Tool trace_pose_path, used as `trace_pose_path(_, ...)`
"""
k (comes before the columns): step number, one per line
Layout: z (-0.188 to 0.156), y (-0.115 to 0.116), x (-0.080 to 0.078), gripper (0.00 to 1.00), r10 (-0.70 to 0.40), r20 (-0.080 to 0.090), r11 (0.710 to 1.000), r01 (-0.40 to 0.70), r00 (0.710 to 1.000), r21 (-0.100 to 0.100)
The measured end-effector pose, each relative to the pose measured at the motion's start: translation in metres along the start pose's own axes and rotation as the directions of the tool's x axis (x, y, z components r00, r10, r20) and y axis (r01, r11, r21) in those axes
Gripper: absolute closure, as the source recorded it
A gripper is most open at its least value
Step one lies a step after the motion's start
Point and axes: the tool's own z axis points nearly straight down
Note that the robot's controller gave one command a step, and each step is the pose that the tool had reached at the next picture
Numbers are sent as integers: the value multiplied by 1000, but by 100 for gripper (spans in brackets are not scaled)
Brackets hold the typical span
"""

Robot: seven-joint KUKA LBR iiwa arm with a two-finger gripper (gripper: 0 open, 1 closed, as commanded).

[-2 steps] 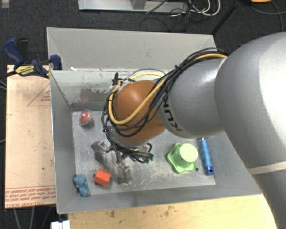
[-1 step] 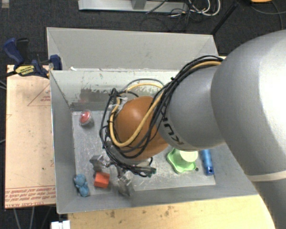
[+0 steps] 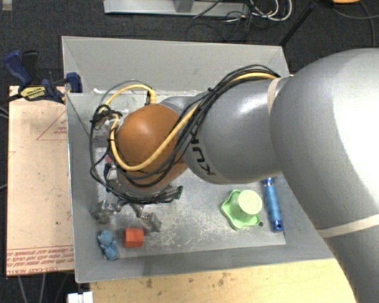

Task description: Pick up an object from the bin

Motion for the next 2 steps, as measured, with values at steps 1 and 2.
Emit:
trace_pose_path(1,0,8,134,0,-341,-4,940,341,940,-5)
trace_pose_path(2,0,9,132,100,-343,-2,939,343,939,-4)
